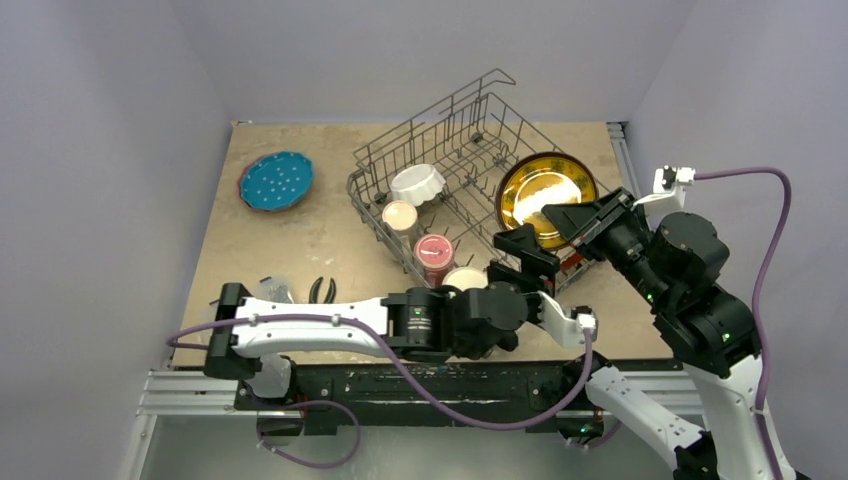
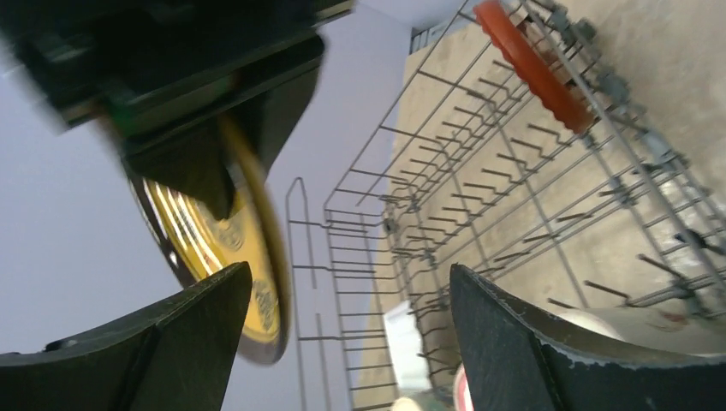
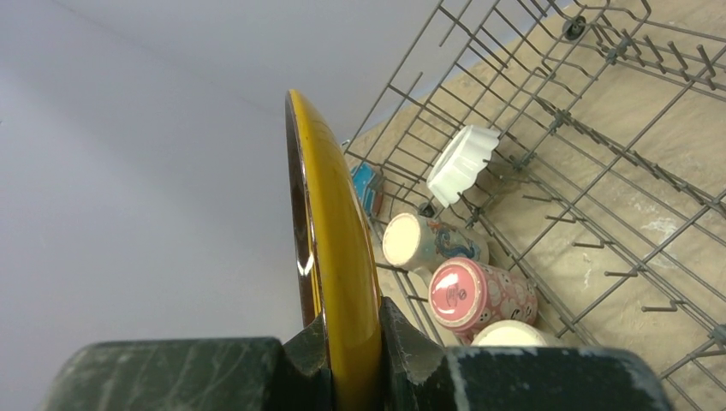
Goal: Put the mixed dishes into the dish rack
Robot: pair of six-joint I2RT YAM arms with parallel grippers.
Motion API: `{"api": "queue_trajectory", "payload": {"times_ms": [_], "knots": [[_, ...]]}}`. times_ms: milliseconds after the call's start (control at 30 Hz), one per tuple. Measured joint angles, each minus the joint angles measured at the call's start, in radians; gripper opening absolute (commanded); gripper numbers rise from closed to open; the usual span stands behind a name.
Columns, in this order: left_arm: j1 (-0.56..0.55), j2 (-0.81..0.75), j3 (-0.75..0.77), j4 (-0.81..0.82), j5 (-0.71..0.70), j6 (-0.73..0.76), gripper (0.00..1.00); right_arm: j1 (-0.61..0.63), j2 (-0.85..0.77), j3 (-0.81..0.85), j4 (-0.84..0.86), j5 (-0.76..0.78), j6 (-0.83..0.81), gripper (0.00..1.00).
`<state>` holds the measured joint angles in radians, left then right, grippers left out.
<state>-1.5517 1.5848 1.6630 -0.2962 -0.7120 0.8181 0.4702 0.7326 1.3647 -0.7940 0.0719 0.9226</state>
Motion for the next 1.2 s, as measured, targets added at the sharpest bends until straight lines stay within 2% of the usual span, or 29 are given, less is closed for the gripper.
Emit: {"api": "queue_trajectory", "payload": {"times_ms": [133,400,567,600,633,667,733,800,833,900,1033,1100,1200], "knots": [[-0.002,0.09,-0.014,0.145,-0.084,0.218,0.6,-0.001,0.0,0.002,-0.008,0.011,0.002,0.0],[0.005,0.153,-0.014,0.47,-0.184,0.483,0.36,-0.001,0.0,0.024,-0.014,0.011,0.008,0.0],[0.019,0.188,-0.014,0.586,-0.217,0.566,0.0,-0.004,0.002,0.034,-0.023,0.015,0.007,0.0],[0.02,0.189,-0.014,0.598,-0.223,0.578,0.0,-0.005,0.005,0.035,-0.017,0.014,0.029,0.09],[0.02,0.19,-0.015,0.621,-0.228,0.584,0.0,-0.006,0.009,0.04,-0.015,0.012,0.041,0.34],[0.021,0.19,-0.015,0.636,-0.229,0.586,0.0,-0.006,0.012,0.044,-0.006,0.009,0.05,0.52],[0.021,0.184,-0.016,0.636,-0.225,0.57,0.0,-0.006,0.018,0.056,-0.002,0.002,0.03,0.8],[0.026,0.166,-0.016,0.547,-0.212,0.49,0.0,-0.005,0.023,0.075,0.0,-0.011,0.0,0.96],[0.03,0.151,-0.014,0.477,-0.193,0.426,0.0,-0.005,0.026,0.087,0.001,-0.011,-0.014,0.98],[0.047,0.114,0.001,0.304,-0.124,0.27,0.0,-0.005,0.038,0.13,-0.012,-0.005,-0.056,0.98],[0.134,0.002,0.085,-0.021,0.115,-0.102,0.0,-0.005,0.064,0.22,-0.027,0.036,-0.138,0.98],[0.241,-0.082,0.095,-0.128,0.29,-0.31,0.0,-0.005,0.065,0.265,-0.014,0.075,-0.178,0.98],[0.426,-0.175,0.089,-0.185,0.511,-0.574,0.0,-0.005,0.042,0.29,0.006,0.129,-0.214,0.98]]}}
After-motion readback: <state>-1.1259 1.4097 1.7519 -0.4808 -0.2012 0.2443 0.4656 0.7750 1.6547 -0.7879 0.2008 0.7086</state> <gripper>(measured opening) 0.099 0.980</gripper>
